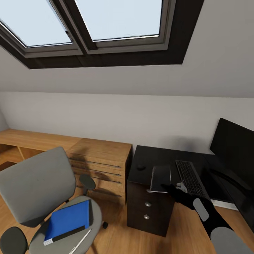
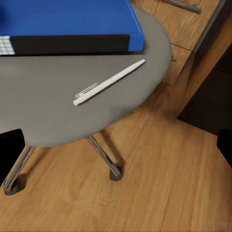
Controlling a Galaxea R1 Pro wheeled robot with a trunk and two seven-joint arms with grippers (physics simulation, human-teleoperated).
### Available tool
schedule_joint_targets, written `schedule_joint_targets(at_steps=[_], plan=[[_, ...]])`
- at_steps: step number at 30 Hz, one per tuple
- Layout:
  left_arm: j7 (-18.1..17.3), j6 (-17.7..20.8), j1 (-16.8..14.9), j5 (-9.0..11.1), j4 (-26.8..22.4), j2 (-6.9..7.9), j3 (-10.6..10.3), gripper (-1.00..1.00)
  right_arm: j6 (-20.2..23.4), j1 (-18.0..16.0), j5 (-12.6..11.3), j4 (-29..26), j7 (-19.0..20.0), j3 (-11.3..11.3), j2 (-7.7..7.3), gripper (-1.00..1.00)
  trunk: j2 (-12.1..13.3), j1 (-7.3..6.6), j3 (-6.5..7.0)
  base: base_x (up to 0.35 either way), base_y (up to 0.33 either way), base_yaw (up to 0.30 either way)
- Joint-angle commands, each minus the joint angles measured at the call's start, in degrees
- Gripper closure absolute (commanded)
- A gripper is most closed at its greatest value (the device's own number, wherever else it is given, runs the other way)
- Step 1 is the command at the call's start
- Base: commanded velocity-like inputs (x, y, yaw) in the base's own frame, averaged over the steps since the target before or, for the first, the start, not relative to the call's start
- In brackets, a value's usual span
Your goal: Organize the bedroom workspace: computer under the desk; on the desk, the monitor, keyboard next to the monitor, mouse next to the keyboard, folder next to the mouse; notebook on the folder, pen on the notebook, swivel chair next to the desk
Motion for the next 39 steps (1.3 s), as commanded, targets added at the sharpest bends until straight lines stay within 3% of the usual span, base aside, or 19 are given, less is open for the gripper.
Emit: schedule_joint_targets(at_steps=[1, 6, 9, 39], plan=[[-0.3, -0.1, 0.0, 0.6, 0.0, -0.01, -0.4, -1.0, 1.3, 0.0, -1.3, 0.4, 0.1, -1.0, -0.07, 1.0, -0.1, 0.01, -0.08, 0.007, 0.0, 0.0], [-0.3, -0.1, 0.0, 0.6, 0.0, -0.07, -0.4, -1.0, 4.2, 0.0, -5.6, 1.0, 0.1, -3.8, -0.58, 1.0, -0.1, 0.01, -0.08, 0.003, 0.0, 0.0], [-0.3, -0.1, 0.0, 0.6, 0.0, -0.07, -0.4, -1.0, 4.8, 0.0, -6.3, 1.1, 0.1, -4.3, -0.8, 1.0, -0.1, 0.01, -0.08, 0.0, 0.0, 0.0], [-0.3, -0.1, 0.0, 0.6, 0.0, -0.08, -0.4, -1.0, 4.9, 0.0, -6.8, 1.1, 0.8, -4.6, -0.86, 1.0, -0.1, 0.01, -0.08, 0.0, 0.0, 0.0]])
